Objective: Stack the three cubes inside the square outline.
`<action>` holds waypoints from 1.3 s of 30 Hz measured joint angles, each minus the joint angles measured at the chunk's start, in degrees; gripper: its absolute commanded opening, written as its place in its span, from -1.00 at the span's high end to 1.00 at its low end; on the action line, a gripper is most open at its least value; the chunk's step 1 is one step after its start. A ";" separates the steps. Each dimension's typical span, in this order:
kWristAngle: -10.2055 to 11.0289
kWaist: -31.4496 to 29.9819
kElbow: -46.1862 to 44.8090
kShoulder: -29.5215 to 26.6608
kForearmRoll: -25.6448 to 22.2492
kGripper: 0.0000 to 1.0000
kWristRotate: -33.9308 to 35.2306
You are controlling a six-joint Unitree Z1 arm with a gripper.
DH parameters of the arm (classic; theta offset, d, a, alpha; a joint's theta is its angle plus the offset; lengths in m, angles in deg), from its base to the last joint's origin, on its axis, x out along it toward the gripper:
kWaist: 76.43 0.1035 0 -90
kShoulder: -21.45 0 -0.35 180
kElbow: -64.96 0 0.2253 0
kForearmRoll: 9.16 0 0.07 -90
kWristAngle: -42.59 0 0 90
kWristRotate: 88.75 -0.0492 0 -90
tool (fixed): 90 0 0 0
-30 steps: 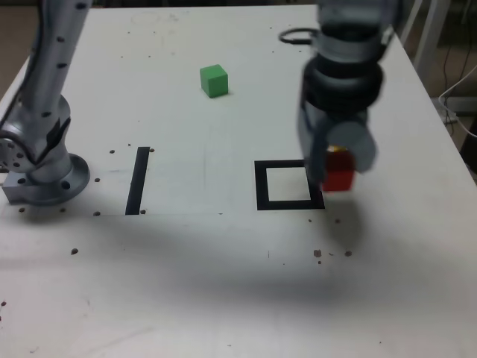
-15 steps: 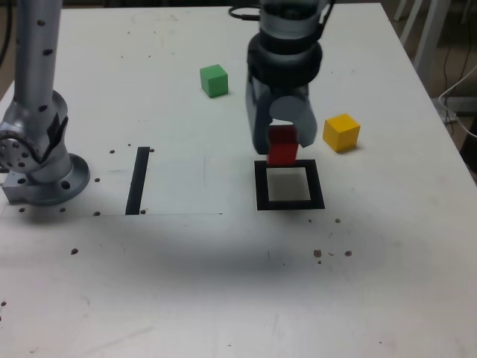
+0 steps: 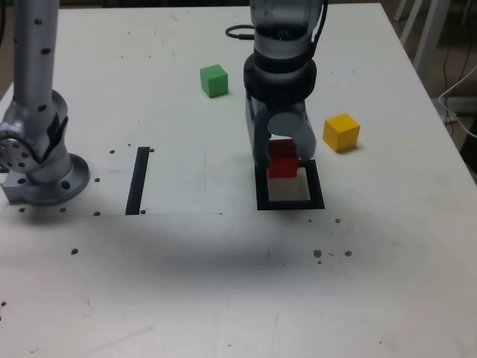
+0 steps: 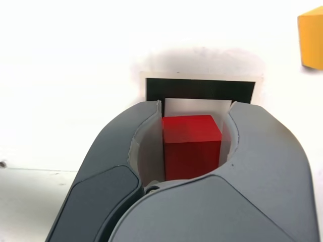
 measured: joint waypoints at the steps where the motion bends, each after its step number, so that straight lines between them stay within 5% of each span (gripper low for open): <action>1: -0.11 0.00 -0.16 0.09 0.43 0.62 0.00; 22: -2.54 0.00 -4.77 0.44 7.33 0.46 -0.57; 27: -2.71 0.00 -4.93 0.44 7.34 0.08 -1.41; 34: -4.03 0.00 -4.13 0.44 6.66 -0.83 -3.73; 39: -4.12 0.00 -4.12 0.44 6.22 -0.99 -3.90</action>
